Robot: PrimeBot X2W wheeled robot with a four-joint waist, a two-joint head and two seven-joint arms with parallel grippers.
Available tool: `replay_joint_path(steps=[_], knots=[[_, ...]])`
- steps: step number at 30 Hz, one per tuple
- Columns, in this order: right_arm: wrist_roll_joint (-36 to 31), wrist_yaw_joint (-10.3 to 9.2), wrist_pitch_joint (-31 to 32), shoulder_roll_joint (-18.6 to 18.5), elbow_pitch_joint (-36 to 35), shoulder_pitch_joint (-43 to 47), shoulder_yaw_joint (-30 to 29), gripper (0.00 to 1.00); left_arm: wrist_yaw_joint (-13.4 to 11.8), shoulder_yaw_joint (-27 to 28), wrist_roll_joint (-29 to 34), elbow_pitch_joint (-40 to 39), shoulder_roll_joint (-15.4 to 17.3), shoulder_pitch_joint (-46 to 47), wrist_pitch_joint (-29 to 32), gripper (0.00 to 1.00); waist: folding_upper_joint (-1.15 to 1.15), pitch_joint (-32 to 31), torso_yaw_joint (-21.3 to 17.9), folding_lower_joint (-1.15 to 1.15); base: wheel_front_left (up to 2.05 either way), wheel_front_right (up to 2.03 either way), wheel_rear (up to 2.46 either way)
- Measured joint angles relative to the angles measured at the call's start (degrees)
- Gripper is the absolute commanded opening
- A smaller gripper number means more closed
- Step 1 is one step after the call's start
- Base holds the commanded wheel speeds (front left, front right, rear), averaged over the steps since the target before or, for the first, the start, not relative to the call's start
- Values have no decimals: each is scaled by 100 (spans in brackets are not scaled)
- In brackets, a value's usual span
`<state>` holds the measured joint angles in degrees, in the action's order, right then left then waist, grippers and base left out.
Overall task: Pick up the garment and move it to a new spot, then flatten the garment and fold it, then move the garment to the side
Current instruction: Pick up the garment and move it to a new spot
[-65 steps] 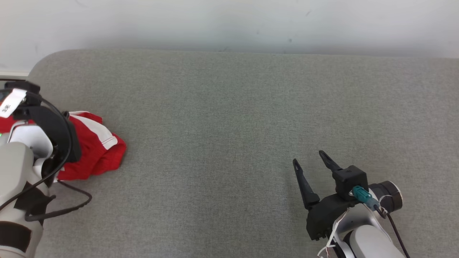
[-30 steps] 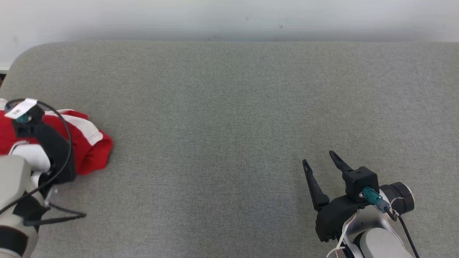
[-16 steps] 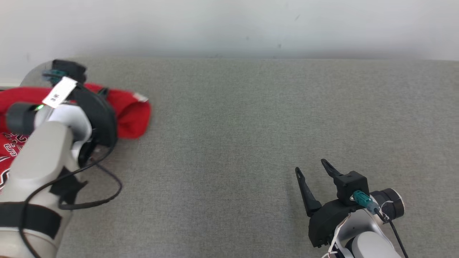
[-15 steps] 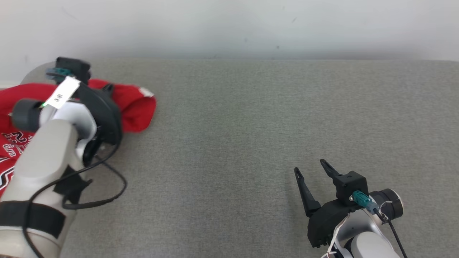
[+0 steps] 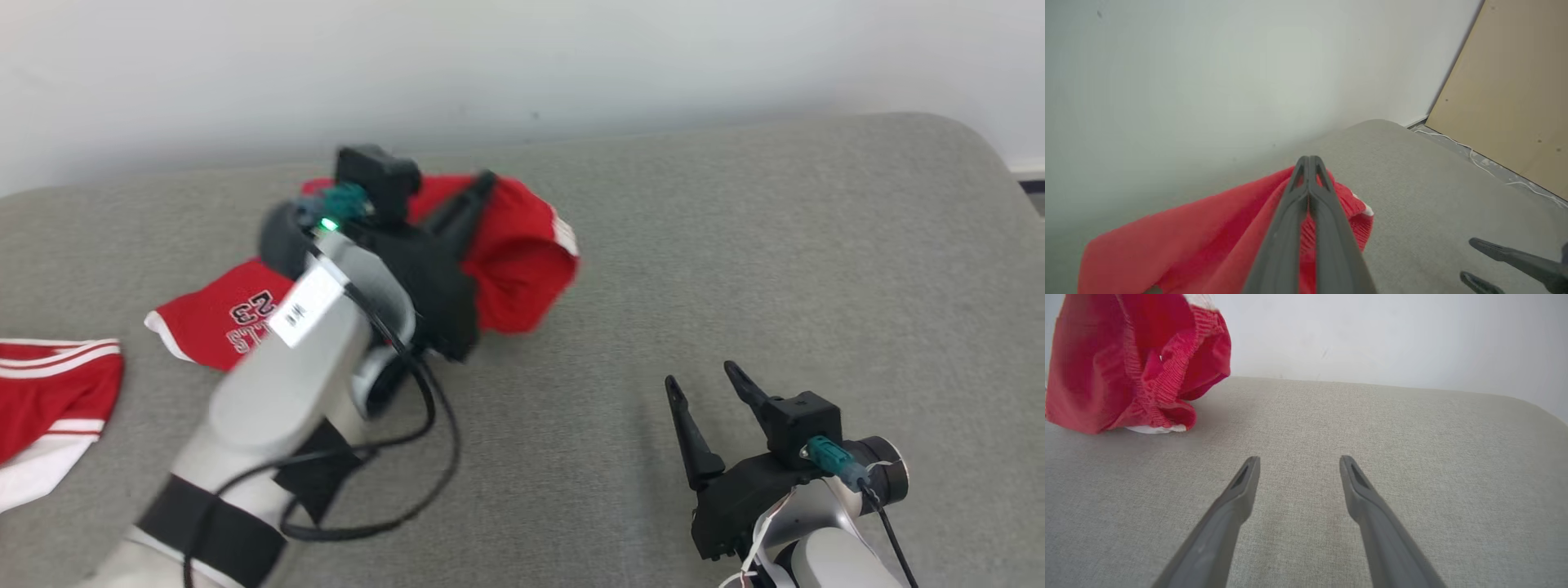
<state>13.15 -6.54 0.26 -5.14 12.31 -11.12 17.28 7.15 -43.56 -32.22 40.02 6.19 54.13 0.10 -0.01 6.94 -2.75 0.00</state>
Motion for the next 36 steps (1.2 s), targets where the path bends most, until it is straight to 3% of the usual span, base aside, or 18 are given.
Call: replay_joint_path(steps=[5, 21, 29, 35, 36], knots=[[49, -4, -152, 23, 15, -7, -163, 100, 0, -357, -502, -268, -258, -286, -55, 0, 0, 90, -253, 0, 0, 0, 0], [56, -26, -423, 71, 78, -130, -277, 100, 0, -1301, -1171, -778, -347, -968, -125, 0, 1, 313, -476, 0, 0, 0, 0], [56, -27, -519, 114, 197, -213, -257, 100, 0, -1395, -1276, -1116, -357, -867, -348, 0, 1, 289, -544, 0, 0, 0, 0], [56, -52, -560, 142, 264, -242, -143, 100, 0, -1543, -1481, -942, -366, -768, -459, 0, 1, 278, -629, 0, 0, 0, 0], [56, -52, -565, 145, 269, -242, -121, 100, 0, -1607, -1481, -880, -360, -781, -460, 100, 1, 279, -654, 0, 0, 0, 0]])
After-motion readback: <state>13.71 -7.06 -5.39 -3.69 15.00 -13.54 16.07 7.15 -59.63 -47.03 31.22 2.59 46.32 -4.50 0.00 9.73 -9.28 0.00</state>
